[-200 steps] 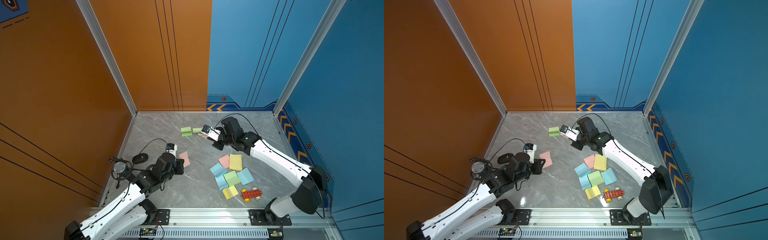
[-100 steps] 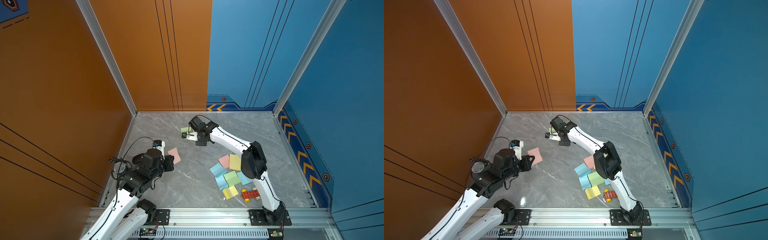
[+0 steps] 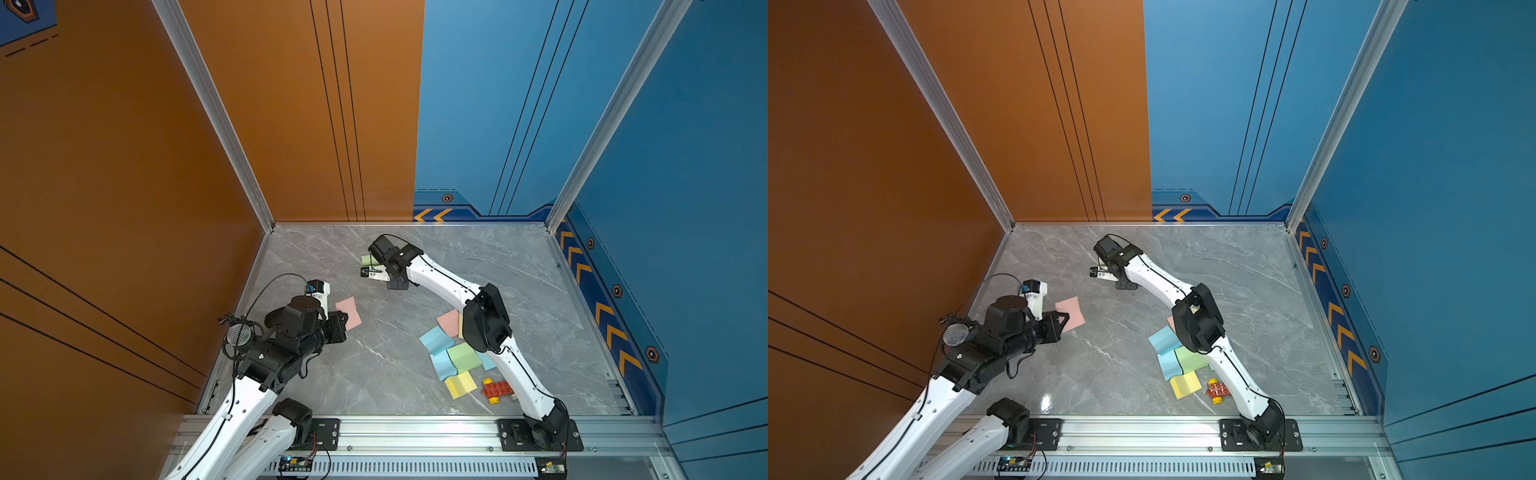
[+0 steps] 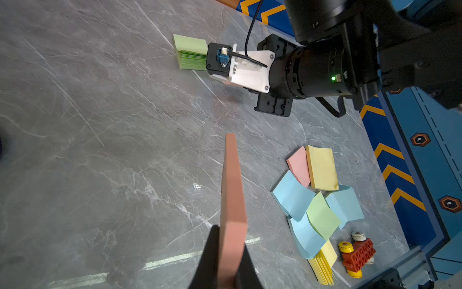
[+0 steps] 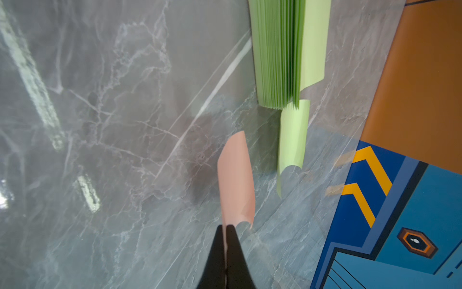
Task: Tear off pages from different memo pads
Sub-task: Place the paper at the center of the board.
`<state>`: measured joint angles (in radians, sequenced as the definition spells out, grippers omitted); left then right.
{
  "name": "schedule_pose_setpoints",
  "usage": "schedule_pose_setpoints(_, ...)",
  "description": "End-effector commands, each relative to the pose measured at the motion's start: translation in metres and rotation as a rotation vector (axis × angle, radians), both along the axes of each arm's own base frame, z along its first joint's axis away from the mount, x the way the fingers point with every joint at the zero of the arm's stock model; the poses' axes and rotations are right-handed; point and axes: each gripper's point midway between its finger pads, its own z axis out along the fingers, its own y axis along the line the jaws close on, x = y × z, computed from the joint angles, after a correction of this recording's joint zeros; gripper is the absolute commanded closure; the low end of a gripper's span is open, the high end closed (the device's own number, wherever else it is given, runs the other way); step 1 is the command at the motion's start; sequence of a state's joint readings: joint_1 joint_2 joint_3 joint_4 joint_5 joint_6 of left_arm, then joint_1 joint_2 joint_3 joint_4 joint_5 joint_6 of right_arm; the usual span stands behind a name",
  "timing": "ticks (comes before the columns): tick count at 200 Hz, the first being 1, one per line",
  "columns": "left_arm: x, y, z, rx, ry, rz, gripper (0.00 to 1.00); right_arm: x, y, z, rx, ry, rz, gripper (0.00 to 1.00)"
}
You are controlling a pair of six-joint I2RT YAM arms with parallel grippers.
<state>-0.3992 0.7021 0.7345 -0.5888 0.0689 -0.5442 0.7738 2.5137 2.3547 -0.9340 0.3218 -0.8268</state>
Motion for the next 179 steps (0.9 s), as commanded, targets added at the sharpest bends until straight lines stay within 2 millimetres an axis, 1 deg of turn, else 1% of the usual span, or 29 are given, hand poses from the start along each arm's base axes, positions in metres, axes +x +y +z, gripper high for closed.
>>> schedule_pose_setpoints(1, -0.003, 0.0, 0.002, 0.003, -0.006, -0.022, 1.0, 0.0, -0.004, -0.013, -0.058, -0.003, -0.021, 1.0)
schedule_pose_setpoints(18, -0.002, 0.0, 0.002, 0.0, -0.004, -0.021, 1.0, 0.003, -0.007, -0.022, -0.084, -0.007, -0.035, 1.0)
schedule_pose_setpoints(31, -0.003, 0.0, 0.001, 0.0, -0.002, -0.023, 1.0, 0.004, -0.006, -0.026, -0.086, -0.009, -0.046, 1.0)
schedule_pose_setpoints(54, -0.003, 0.0, 0.0, 0.0, 0.0, -0.024, 1.0, -0.004, 0.001, -0.033, -0.057, 0.028, -0.049, 1.0)
schedule_pose_setpoints(59, -0.002, 0.0, 0.0, 0.0, -0.001, -0.022, 1.0, -0.007, 0.003, -0.035, -0.05, 0.038, -0.05, 0.97)
schedule_pose_setpoints(72, -0.002, 0.001, 0.001, 0.001, -0.003, -0.019, 1.0, -0.013, 0.007, -0.038, -0.029, 0.063, -0.054, 0.83)
schedule_pose_setpoints(79, -0.001, 0.002, 0.002, 0.0, -0.005, -0.016, 1.0, -0.016, 0.01, -0.038, -0.012, 0.077, -0.058, 0.77)
schedule_pose_setpoints(88, -0.001, 0.002, 0.002, 0.001, -0.007, -0.013, 1.0, -0.018, 0.012, -0.037, 0.012, 0.09, -0.07, 0.72)
schedule_pose_setpoints(105, 0.0, 0.004, 0.004, 0.001, -0.012, -0.002, 1.0, -0.025, 0.015, -0.029, 0.052, 0.115, -0.078, 0.65)
schedule_pose_setpoints(126, 0.003, 0.007, 0.005, 0.006, -0.01, 0.014, 1.0, -0.031, 0.015, -0.008, 0.098, 0.12, -0.092, 0.56)
schedule_pose_setpoints(138, 0.006, 0.007, 0.005, 0.007, -0.002, 0.018, 1.0, -0.035, 0.013, 0.01, 0.144, 0.124, -0.107, 0.52)
schedule_pose_setpoints(157, 0.014, 0.004, 0.005, 0.014, 0.022, 0.015, 1.0, -0.041, 0.007, 0.048, 0.259, 0.13, -0.174, 0.45)
schedule_pose_setpoints(166, 0.02, 0.001, 0.006, 0.016, 0.035, 0.006, 1.0, -0.04, 0.0, 0.069, 0.322, 0.117, -0.224, 0.43)
schedule_pose_setpoints(168, 0.021, 0.0, 0.007, 0.016, 0.036, 0.002, 1.0, -0.041, -0.002, 0.07, 0.326, 0.119, -0.236, 0.42)
schedule_pose_setpoints(169, 0.021, 0.0, 0.007, 0.016, 0.036, 0.001, 1.0, -0.04, -0.002, 0.075, 0.338, 0.11, -0.238, 0.42)
schedule_pose_setpoints(173, 0.024, -0.002, 0.007, 0.019, 0.044, -0.004, 1.0, -0.041, -0.006, 0.086, 0.371, 0.098, -0.261, 0.42)
schedule_pose_setpoints(179, 0.028, -0.004, 0.007, 0.024, 0.053, -0.013, 1.0, -0.041, -0.013, 0.098, 0.411, 0.081, -0.292, 0.41)
